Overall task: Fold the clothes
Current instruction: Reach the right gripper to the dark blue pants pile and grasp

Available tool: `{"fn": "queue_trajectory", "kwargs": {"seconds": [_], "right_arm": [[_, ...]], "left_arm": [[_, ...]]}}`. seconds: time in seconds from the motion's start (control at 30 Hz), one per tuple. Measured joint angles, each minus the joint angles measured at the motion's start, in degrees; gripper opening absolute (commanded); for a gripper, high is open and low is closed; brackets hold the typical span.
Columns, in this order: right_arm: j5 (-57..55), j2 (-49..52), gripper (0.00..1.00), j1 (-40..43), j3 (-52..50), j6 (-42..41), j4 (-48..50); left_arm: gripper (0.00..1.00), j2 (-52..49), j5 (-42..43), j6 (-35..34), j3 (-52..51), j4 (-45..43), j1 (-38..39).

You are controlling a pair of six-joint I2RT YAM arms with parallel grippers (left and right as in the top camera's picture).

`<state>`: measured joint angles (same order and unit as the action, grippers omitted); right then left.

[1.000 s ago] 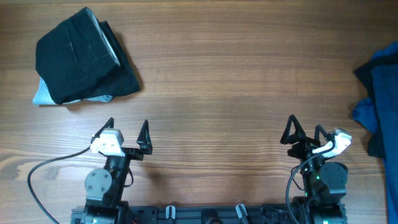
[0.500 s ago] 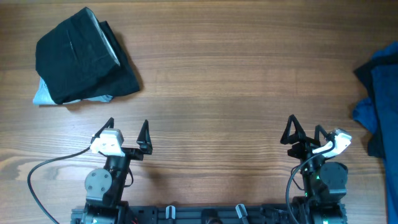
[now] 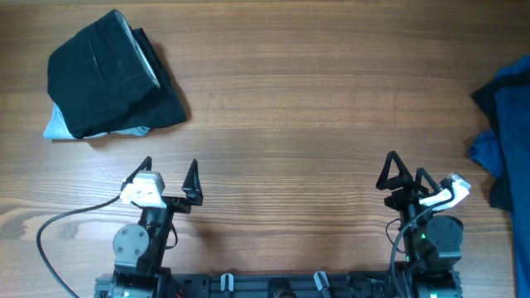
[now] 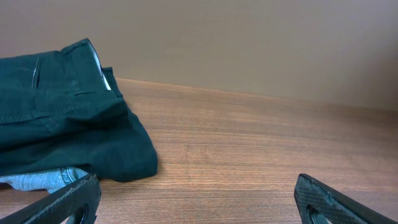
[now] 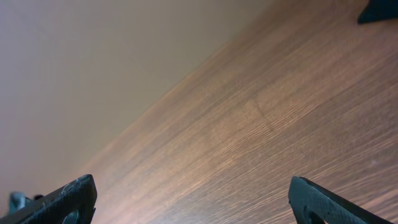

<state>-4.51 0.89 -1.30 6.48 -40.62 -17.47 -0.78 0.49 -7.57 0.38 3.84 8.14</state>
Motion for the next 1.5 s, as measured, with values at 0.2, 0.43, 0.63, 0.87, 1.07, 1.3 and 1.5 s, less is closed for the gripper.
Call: {"fn": "queue_trajectory", "kwargs": {"seconds": [0.2,0.43,0.63,0.87,1.07,1.3,1.5], "right_arm": [[0.0,0.0,1.00,0.0,0.0,-3.4,0.0],[6.5,0.0,1.00,0.0,-0.1,-1.0,1.9],[25.5,0.9,1.00,0.0,1.6,11.6,7.9],[31.5,16.7,1.00,0.0,15.1,15.3,-0.2],[26.1,40.2,1.00,0.0,35.6,17.0,-20.0],[12.0,68.9,1.00,0.2,58.6,20.1,-37.8],[5.3,82.9,0.95,9.7,73.0,22.9,-35.6]], "left_arm": [[1.00,0.0,0.0,0.0,0.0,0.0,0.0],[1.00,0.0,1.2,0.0,0.0,-0.2,0.0],[1.00,-1.6,4.9,-5.2,3.1,2.7,0.0],[1.00,-19.4,5.8,-6.9,24.2,16.7,0.0],[1.00,-43.4,5.5,-7.1,46.7,33.6,0.0],[1.00,-59.2,6.2,-7.2,63.1,41.7,0.0],[1.00,-62.6,7.5,-7.2,63.4,44.5,0.0]]}}
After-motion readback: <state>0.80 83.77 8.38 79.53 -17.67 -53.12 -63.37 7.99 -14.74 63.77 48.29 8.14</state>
